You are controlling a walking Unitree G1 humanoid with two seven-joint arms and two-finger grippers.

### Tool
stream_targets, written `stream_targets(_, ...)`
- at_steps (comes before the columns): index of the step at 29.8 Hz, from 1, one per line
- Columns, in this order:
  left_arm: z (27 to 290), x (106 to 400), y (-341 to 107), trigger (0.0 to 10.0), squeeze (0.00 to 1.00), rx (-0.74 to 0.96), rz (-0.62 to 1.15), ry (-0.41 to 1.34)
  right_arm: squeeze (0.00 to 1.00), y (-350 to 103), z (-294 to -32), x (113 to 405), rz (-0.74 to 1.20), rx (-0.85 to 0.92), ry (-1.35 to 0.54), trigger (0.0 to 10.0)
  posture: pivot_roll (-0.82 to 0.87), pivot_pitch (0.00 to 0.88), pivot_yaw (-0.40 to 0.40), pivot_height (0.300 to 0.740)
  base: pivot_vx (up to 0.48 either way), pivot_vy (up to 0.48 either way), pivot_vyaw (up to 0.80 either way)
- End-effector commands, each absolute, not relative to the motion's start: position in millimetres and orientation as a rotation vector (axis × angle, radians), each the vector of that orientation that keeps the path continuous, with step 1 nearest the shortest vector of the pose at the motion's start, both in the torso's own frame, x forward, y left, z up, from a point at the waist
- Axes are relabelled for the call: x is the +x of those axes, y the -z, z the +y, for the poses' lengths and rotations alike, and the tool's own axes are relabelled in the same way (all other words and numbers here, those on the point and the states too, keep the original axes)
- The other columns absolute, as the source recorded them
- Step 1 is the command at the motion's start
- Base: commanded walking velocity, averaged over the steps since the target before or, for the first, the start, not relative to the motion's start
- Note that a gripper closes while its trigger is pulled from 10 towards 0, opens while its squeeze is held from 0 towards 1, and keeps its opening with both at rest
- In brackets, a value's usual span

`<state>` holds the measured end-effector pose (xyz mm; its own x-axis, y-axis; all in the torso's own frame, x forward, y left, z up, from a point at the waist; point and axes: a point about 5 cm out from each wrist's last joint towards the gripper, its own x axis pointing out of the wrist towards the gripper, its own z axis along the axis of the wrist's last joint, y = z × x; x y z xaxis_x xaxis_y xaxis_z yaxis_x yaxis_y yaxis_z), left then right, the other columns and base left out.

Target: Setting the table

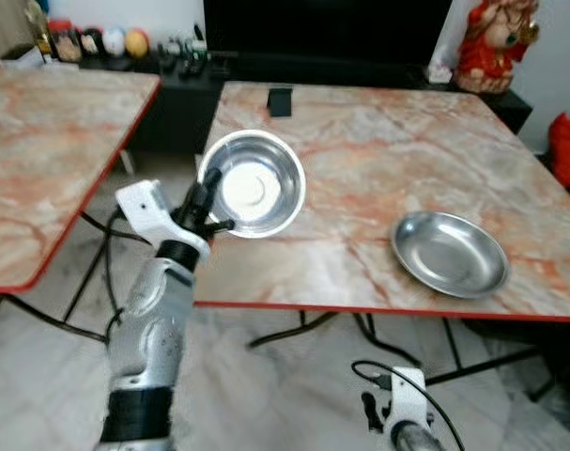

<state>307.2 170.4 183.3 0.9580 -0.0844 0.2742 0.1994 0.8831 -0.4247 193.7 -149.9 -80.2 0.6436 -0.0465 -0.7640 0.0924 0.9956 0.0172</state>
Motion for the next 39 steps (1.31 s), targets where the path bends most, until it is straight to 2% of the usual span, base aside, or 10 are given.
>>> stream_targets(1, 163, 305, -190, 10.0, 0.0, -0.439, -0.267, 0.2, 0.0, 79, -160, 195, 0.866, 0.042, 0.104, 10.0, -0.03, 0.0, -0.049, 0.74, 0.0, -0.375, 0.0)
stream_targets(17, 229, 290, -183, 10.0, 0.0, -0.176, -0.197, 0.163, 0.0, 79, -163, 195, 0.867, 0.032, 0.105, 10.0, -0.03, 0.0, -0.058, 0.74, 0.0, -0.374, 0.0)
stream_targets(27, 240, 284, -179, 10.0, 0.0, -0.1, -0.158, 0.163, 0.0, 78, -166, 196, 0.865, 0.021, 0.106, 10.0, -0.03, 0.0, -0.079, 0.74, 0.0, -0.372, 0.0)
stream_targets(32, 246, 285, -174, 10.0, 0.0, -0.095, -0.13, 0.134, 0.0, 78, -167, 197, 0.865, 0.016, 0.102, 10.0, -0.03, 0.0, -0.081, 0.74, 0.0, 0.0, 0.0)
stream_targets(39, 236, 285, -169, 10.0, 0.0, -0.132, -0.123, 0.144, 0.0, 78, -167, 197, 0.866, 0.012, 0.101, 10.0, -0.03, 0.0, -0.084, 0.74, 0.0, 0.0, 0.0)
